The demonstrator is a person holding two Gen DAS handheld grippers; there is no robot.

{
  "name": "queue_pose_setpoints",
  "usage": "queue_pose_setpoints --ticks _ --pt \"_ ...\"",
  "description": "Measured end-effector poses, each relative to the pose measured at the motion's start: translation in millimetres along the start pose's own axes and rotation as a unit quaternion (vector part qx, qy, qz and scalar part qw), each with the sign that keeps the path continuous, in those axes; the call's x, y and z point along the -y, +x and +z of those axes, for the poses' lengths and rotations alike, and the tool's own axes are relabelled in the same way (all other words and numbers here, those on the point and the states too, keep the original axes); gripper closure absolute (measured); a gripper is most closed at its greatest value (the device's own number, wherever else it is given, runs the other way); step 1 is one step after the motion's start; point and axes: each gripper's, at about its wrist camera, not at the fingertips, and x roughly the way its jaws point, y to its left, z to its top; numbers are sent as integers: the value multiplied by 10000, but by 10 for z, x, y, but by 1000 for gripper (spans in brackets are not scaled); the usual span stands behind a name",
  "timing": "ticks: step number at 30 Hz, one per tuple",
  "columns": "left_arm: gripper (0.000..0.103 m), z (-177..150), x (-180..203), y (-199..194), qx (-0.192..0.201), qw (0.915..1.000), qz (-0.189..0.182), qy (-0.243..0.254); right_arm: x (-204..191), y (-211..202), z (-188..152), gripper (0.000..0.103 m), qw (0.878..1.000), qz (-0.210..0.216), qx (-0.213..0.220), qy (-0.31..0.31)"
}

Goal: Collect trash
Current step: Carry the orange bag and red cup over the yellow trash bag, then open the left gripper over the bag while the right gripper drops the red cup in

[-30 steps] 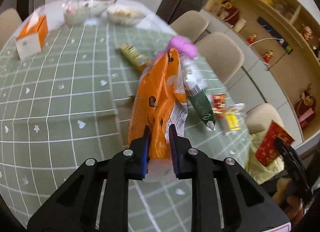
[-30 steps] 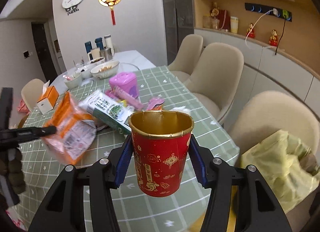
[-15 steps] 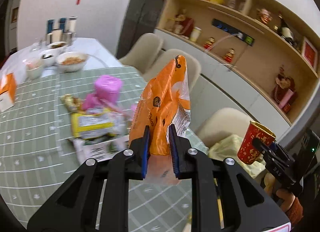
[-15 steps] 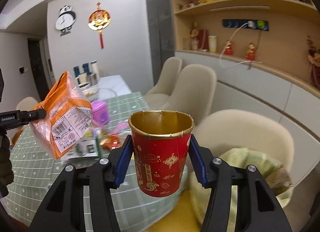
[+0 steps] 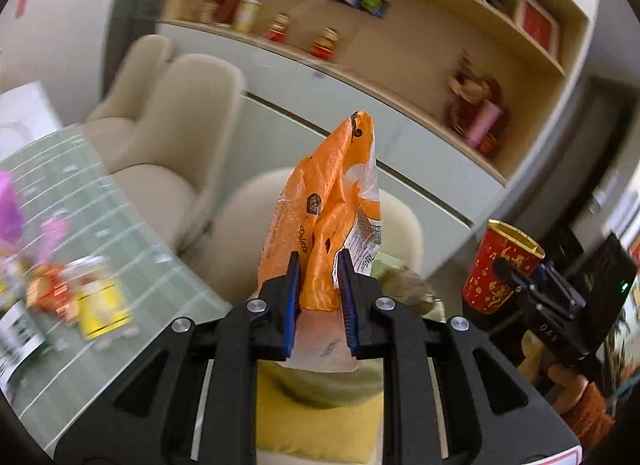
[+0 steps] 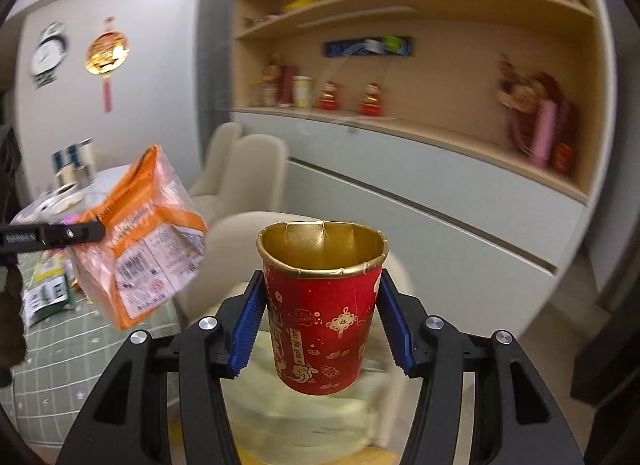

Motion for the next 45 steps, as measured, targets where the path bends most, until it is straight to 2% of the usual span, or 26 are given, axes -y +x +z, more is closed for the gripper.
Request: queue_pose_setpoints --ticks 3,5,8,9,12,14,16,18,20,23,25,28,31,34,38,41,45 --pt "85 92 289 474 -103 9994 -165 282 315 32 -52 51 9996 -184 -78 182" --pt "85 106 463 818 -267 9981 -115 546 471 71 -94 51 9992 -256 -129 263" --pt "85 8 649 1270 -819 9915 147 1001 583 137 -127 51 9988 -292 -182 334" --pt "85 -70 697 1437 -1176 9853 269 1210 613 168 -132 51 9988 -285 -201 357" --pt "85 -283 783 1626 -1893 9692 394 1528 669 232 -170 51 9986 -228 -254 398" --pt "85 -352 766 1629 -2139 9653 301 1465 688 336 -182 51 9985 -135 -308 428" --pt "85 -371 751 1598 -2227 9666 146 1258 666 454 -167 51 9983 14 -367 462" --pt "80 -333 677 1564 -2165 9698 70 1122 597 600 -114 51 9975 272 -408 504" --pt "66 -290 619 1490 -2060 9737 42 976 494 693 -46 51 9967 508 -409 493" --pt "59 -246 475 1274 -1802 9815 112 633 296 845 73 51 9945 877 -409 391" --pt "57 -222 329 1073 -1547 9870 307 298 131 952 126 51 9921 1129 -447 326" --pt "56 -250 141 809 -1257 9902 603 -113 -109 1263 185 51 9843 1577 -767 211" --pt "56 -337 38 539 -1022 9900 939 -247 -317 1630 83 51 9717 1851 -1468 69" --pt "55 -452 -42 254 -833 9892 1173 -280 -413 1828 -147 51 9600 1850 -2093 -178" --pt "54 -602 -170 -40 -669 9865 1443 -392 -371 1864 -401 51 9546 1702 -2422 -331" --pt "54 -658 -275 -143 -595 9837 1592 -586 -284 1819 -512 51 9565 1550 -2457 -284" --pt "52 -688 -386 -206 -523 9793 1783 -799 -221 1670 -512 44 9677 1299 -2154 -141"
